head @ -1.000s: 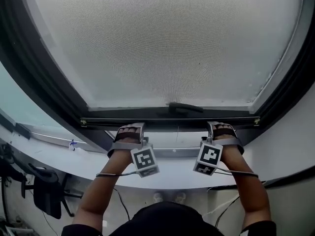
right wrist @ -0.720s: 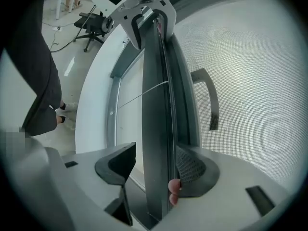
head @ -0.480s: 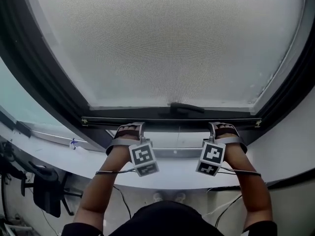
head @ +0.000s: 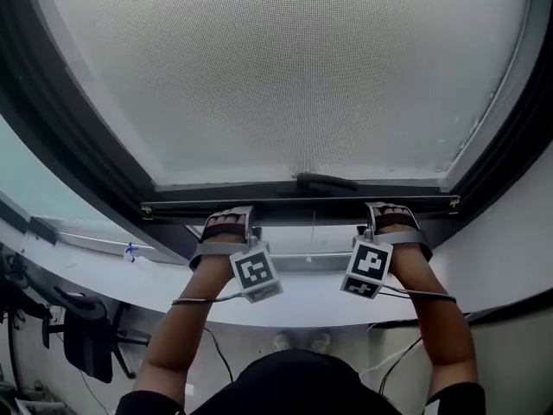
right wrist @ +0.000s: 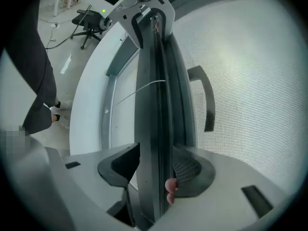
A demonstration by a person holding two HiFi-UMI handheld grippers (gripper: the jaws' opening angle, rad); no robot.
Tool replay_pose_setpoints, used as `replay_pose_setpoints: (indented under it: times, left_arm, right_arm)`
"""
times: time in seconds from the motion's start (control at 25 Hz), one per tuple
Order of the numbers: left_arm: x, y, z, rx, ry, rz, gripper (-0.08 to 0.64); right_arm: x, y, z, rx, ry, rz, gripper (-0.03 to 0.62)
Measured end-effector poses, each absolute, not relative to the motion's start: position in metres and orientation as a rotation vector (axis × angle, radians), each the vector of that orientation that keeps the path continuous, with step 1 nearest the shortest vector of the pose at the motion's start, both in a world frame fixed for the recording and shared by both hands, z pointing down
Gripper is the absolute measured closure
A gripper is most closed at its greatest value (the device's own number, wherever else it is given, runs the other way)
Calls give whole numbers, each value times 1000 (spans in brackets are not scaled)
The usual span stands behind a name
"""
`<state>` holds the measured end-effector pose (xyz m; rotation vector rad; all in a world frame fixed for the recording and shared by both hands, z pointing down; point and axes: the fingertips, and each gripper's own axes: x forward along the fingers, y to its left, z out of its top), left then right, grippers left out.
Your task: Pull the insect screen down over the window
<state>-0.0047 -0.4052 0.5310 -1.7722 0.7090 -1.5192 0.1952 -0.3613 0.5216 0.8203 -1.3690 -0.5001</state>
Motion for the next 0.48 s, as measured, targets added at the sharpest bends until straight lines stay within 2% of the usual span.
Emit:
replay_pose_setpoints:
  times: [0.48]
  left_arm:
    - [-7,-394,523,-1854,639,-1554,348]
  right_arm:
    - [192,-344,517,751,-1451,-414,380]
